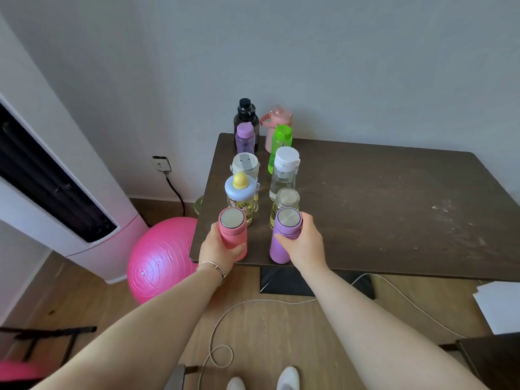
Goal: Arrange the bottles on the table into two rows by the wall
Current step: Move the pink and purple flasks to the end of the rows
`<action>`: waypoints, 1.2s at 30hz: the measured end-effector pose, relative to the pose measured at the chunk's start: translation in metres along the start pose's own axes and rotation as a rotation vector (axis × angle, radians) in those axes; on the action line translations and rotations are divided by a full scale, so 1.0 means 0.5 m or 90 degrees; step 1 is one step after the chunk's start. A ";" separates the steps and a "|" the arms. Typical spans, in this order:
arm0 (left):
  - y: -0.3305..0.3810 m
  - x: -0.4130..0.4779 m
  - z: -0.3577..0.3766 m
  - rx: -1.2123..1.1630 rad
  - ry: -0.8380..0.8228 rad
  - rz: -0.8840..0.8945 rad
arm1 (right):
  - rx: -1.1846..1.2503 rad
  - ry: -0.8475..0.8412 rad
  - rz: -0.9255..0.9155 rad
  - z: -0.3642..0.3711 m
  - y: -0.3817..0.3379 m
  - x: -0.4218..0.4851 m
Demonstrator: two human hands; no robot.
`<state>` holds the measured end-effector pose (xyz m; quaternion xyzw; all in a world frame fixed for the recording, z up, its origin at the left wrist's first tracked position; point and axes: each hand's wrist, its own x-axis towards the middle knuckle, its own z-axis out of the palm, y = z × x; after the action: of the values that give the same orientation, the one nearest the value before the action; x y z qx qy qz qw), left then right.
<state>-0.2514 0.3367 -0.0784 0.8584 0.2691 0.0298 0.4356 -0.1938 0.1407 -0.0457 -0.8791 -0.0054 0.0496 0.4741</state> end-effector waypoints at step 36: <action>0.016 0.056 0.016 0.011 -0.051 0.059 | -0.025 -0.027 -0.015 0.007 0.028 0.040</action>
<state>-0.2215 0.3406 -0.0825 0.8742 0.2115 0.0135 0.4369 -0.1749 0.1372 -0.0607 -0.8870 -0.0271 0.0625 0.4567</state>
